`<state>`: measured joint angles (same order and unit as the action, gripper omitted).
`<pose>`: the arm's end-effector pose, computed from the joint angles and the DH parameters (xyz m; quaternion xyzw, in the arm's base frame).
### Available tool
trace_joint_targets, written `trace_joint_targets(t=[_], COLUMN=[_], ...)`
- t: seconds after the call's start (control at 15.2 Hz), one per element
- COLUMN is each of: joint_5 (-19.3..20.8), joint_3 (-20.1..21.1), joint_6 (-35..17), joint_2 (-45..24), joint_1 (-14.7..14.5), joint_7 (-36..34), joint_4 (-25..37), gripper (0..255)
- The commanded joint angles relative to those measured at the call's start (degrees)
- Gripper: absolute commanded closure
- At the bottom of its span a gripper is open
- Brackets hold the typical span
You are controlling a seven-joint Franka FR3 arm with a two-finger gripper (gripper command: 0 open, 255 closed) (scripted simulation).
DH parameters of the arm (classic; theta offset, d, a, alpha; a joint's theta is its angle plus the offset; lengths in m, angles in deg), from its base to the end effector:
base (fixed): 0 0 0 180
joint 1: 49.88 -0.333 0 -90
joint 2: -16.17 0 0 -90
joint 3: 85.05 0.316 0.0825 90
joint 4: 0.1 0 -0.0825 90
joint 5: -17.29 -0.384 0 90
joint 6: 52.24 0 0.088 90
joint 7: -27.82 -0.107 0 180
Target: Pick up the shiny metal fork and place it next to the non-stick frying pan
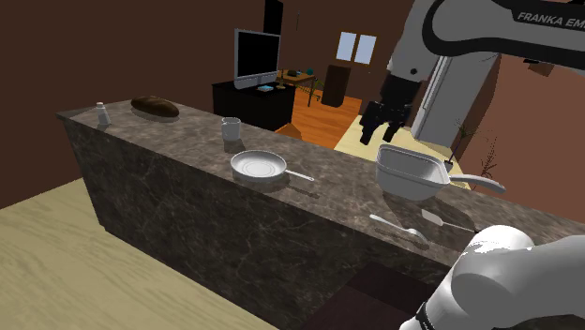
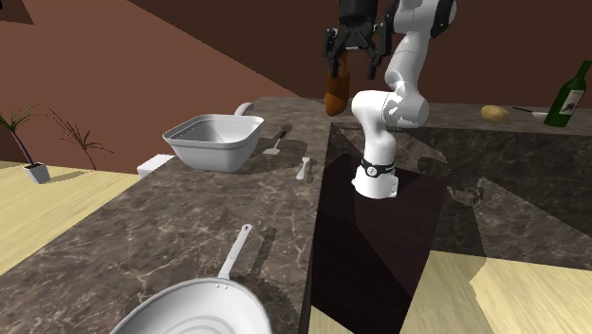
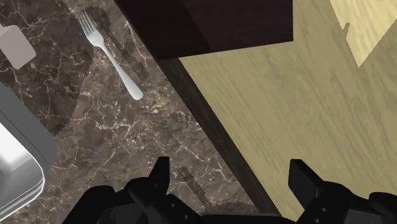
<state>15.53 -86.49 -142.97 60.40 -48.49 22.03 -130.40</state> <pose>0.3122 -0.0151 0.6261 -0.9963 0.0714 -0.0398 0.0253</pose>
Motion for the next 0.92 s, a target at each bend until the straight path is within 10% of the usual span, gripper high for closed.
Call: trace_joint_targets(t=[0.0, 0.86], joint_5=[0.0, 10.8], joint_3=[0.0, -10.4], joint_6=[0.0, -11.0], joint_2=[0.0, 12.1], joint_1=[0.0, 3.3], joint_7=[0.0, 15.9], joint_4=[0.0, -24.9], gripper=[0, 0])
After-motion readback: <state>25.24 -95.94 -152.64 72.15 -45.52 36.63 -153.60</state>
